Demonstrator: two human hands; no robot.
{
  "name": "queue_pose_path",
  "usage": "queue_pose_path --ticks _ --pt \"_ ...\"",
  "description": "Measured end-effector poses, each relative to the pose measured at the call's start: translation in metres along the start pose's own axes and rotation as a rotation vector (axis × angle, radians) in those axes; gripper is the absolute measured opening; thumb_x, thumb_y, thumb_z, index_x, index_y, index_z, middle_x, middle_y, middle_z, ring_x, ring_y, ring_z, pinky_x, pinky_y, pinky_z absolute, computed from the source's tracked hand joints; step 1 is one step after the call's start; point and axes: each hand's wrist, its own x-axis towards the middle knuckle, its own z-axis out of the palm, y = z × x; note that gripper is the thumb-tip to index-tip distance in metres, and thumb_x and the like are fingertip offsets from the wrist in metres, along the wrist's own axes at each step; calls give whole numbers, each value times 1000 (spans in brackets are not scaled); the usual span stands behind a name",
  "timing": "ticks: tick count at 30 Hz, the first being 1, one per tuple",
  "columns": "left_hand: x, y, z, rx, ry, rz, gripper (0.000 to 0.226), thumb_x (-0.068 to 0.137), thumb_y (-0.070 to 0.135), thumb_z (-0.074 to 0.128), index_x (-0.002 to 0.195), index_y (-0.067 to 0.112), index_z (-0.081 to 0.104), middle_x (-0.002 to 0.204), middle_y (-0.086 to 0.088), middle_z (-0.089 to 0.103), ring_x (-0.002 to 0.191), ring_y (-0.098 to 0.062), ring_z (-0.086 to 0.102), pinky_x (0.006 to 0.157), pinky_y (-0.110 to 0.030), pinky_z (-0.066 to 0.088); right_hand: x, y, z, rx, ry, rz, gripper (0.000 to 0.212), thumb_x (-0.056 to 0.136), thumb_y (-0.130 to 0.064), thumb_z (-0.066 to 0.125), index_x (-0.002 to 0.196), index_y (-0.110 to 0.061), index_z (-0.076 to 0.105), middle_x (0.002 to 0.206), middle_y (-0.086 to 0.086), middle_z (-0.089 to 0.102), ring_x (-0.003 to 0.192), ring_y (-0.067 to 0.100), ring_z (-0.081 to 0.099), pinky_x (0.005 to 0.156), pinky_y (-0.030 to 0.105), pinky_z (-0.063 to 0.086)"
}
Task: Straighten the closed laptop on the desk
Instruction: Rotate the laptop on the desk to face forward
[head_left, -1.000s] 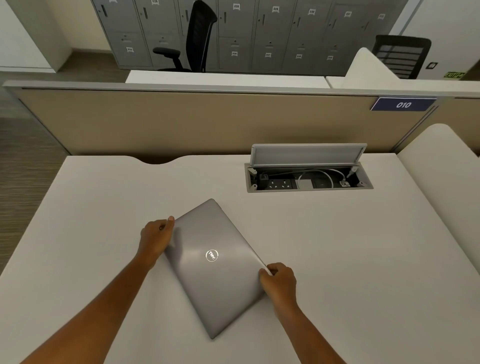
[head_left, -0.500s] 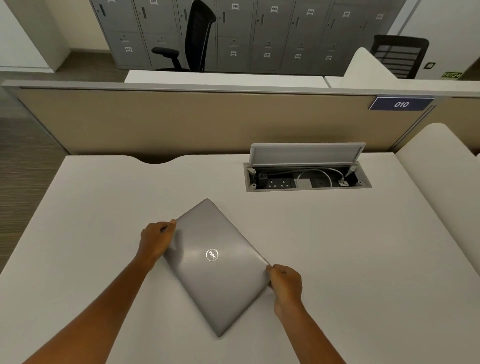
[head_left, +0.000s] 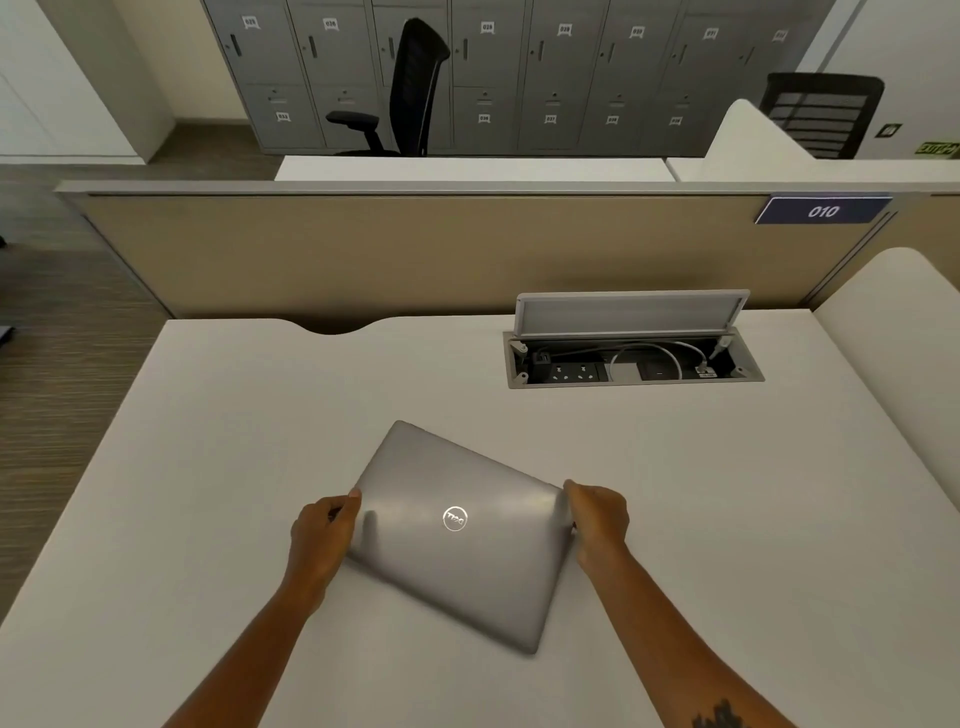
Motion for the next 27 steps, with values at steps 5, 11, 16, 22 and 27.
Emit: queue_pose_path --ticks 5,11,16,22,27 --pt "-26 -7 4 -49 2 -35 49 105 42 58 67 12 51 65 2 47 66 -20 41 64 -34 31 8 -12 4 -73 18 -53 27 89 -12 65 69 -9 47 71 11 45 69 24 40 64 36 35" --pt "-38 -11 5 -60 -9 -64 38 106 40 57 83 10 63 84 -6 64 79 -24 56 70 -35 42 10 -16 3 -129 -25 -98 24 88 -11 61 69 -9 48 71 10 45 70 25 41 66 36 35" --pt "-28 -2 8 -21 4 -56 28 106 43 57 98 19 68 99 -2 70 95 -25 64 79 -38 49 2 -2 -3 -95 -43 -162 33 90 -10 61 70 -17 35 74 7 33 70 22 28 61 34 25" --pt "-7 16 16 29 -38 11 31 106 37 57 78 27 58 87 -2 65 83 -24 58 82 -40 46 -21 34 -15 -45 -61 -105 26 93 -15 66 72 -16 50 71 0 49 66 19 42 61 33 35" --pt "6 26 20 -10 -53 -15 35 107 42 55 76 25 60 84 6 64 80 -17 57 73 -34 44 -37 54 -21 -17 -76 -73 6 95 -17 66 91 -16 69 93 2 72 84 21 66 73 36 53"
